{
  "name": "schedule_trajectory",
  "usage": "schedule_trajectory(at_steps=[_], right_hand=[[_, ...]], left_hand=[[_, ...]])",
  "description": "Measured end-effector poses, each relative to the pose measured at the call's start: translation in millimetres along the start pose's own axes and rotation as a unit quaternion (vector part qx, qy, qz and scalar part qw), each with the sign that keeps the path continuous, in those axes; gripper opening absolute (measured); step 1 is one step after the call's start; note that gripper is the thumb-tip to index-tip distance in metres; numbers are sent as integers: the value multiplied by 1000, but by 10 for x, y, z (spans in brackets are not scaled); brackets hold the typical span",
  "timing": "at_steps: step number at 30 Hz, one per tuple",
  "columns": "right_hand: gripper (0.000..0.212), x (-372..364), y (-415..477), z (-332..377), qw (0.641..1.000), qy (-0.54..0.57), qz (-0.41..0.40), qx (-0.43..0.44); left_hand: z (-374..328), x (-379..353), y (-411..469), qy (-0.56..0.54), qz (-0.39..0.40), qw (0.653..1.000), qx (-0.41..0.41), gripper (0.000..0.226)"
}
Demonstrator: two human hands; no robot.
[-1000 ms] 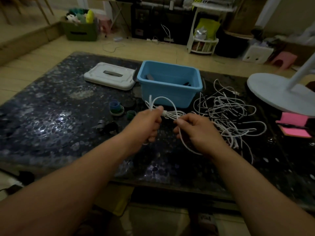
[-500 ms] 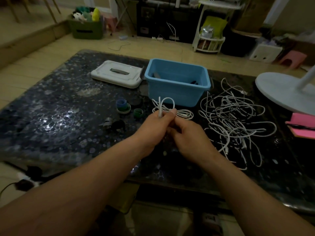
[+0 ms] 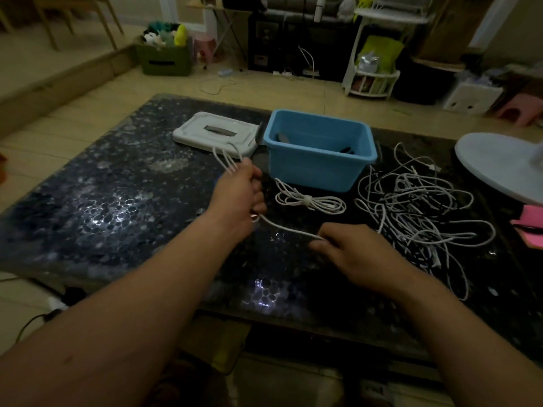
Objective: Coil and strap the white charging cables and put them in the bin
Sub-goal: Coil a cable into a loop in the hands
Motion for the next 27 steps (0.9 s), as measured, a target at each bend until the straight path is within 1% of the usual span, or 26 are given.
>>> schedule_trajectory(at_steps=[1,3,4,5,7,8,10,11,12,16,18,20,23,25,27], right_hand=[[22,66,7,-52,1000,6,5,6],[21,240,23,-125,999,-9,-27,30],[21,329,27,-148,998,-3,-47,34],[20,401,35,-185,998,35,-56,18],[21,487,61,-249,985,158,-65,-22],[22,519,69,-249,977,199,-77,-29],[23,555,83,-233,966,241,-89,-31],[24,563,81,-219,962,258,-88,-30],[24,567,76,-218,958,273,-84,-33],[26,578,73,-264,953,289,-77,-40],[27,570,85,-282,955,288,-62,-34],[22,577,105,-338,957,282,-50,-40],[12,619,126,-506,966,243,-64,-59],[12,596,147,-630,970,219,-67,-82],[13,519,153,-643,966,232,-59,-101]], left_hand=[[-56,44,27,47,10,998,-26,34],[-120,36,29,151,52,985,-69,31],[-114,-12,3,197,88,974,-76,30],[-86,-82,-44,237,134,959,-73,32],[13,-257,-201,301,243,920,-57,41],[60,-364,-324,327,302,894,-51,44],[160,-538,-567,371,403,834,-61,42],[210,-596,-654,378,431,816,-67,39],[262,-628,-698,373,445,812,-67,38],[399,-612,-677,313,441,840,-39,33],[440,-599,-663,272,428,862,-17,27],[439,-568,-629,244,395,886,2,25],[378,-496,-533,193,339,920,22,24],[321,-444,-445,172,294,940,22,18],[312,-412,-427,151,249,956,28,21]])
Point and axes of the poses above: each hand's wrist, its own y-axis towards the middle knuckle, its own x-axis out of the back of the hand, z = x × y, the point moved 7 cm from there along y, towards the middle knuckle, and after that the axes turned 15 degrees about -x, right-handed, at the moved point
